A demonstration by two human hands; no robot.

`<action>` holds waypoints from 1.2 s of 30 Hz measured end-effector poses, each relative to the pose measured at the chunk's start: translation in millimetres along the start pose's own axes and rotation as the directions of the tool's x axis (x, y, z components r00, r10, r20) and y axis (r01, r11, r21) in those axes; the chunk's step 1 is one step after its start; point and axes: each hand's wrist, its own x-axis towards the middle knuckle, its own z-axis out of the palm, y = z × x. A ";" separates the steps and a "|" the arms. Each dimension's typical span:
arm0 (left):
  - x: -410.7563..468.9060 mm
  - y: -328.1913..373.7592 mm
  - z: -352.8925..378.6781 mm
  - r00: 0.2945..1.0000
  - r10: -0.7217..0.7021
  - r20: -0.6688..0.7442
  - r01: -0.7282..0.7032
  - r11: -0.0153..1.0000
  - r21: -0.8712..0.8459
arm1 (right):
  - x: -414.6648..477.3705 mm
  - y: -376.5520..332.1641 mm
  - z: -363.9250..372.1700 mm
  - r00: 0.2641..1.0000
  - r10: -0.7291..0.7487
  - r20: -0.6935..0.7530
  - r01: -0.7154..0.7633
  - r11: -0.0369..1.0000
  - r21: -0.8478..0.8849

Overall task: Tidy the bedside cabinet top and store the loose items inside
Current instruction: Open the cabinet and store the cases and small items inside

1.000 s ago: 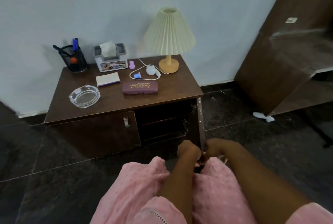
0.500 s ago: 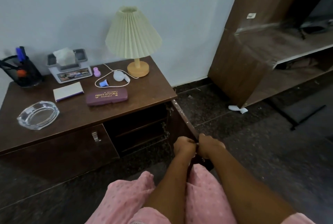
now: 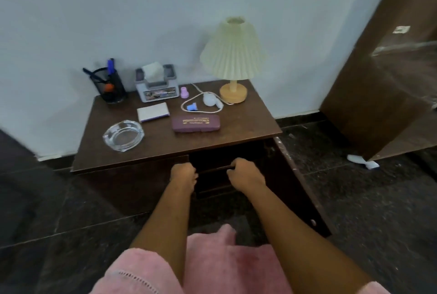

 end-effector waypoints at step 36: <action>-24.6 -87.3 -83.6 0.861 0.092 -0.501 -0.102 0.995 0.008 | -42.6 -90.4 81.3 0.625 -0.079 0.777 0.303 0.942 -0.148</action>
